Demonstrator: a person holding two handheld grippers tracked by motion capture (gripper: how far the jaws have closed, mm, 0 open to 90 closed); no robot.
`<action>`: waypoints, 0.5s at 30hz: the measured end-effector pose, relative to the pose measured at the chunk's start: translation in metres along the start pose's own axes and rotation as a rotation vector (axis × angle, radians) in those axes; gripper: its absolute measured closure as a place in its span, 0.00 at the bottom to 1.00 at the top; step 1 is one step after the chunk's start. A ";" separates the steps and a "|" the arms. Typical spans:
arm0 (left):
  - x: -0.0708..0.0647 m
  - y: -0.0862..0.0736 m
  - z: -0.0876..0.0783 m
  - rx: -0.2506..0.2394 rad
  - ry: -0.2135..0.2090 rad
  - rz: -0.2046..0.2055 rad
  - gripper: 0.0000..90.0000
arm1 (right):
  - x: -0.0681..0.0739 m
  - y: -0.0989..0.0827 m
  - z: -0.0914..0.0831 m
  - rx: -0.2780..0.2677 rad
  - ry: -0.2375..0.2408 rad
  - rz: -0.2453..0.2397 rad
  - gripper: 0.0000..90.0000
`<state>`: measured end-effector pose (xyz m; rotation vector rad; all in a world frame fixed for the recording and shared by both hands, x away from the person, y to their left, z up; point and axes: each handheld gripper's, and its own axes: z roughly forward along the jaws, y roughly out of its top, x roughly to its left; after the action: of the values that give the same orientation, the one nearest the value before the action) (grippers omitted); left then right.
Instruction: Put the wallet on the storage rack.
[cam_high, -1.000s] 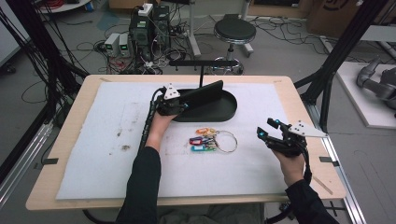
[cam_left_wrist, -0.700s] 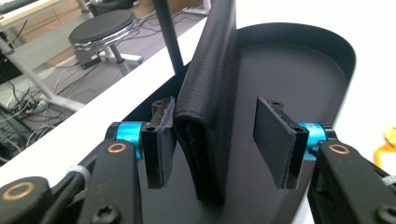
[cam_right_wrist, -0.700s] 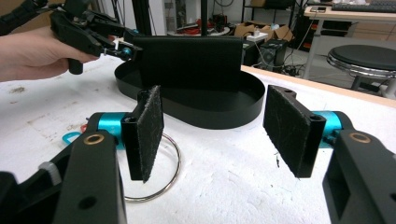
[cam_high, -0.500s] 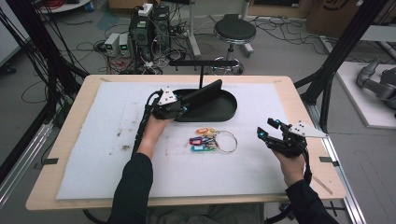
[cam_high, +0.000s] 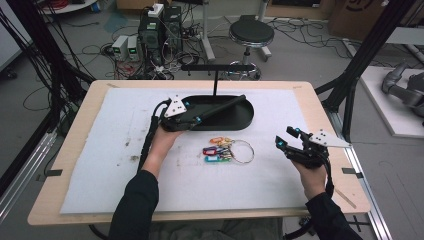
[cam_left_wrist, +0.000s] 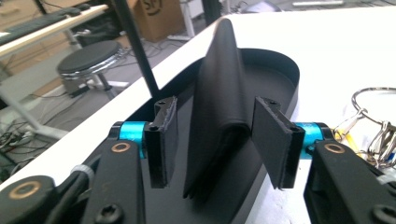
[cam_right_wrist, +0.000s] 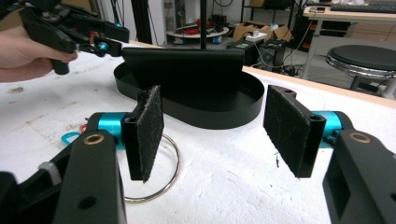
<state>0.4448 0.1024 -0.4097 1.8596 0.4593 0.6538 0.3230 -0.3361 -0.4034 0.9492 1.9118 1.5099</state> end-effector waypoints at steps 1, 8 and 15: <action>0.002 0.001 -0.007 0.001 0.001 -0.037 0.53 | 0.000 0.000 0.000 0.000 0.000 0.000 0.43; -0.001 0.003 -0.035 -0.033 0.038 -0.083 0.48 | 0.000 0.000 0.002 0.009 0.000 0.002 0.42; -0.017 -0.002 -0.078 -0.070 0.043 -0.185 0.39 | -0.001 -0.001 0.003 0.016 -0.001 0.005 0.42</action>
<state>0.3824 0.1496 -0.3923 1.7160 0.6206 0.5784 0.3256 -0.3351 -0.4049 0.9624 1.9251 1.4991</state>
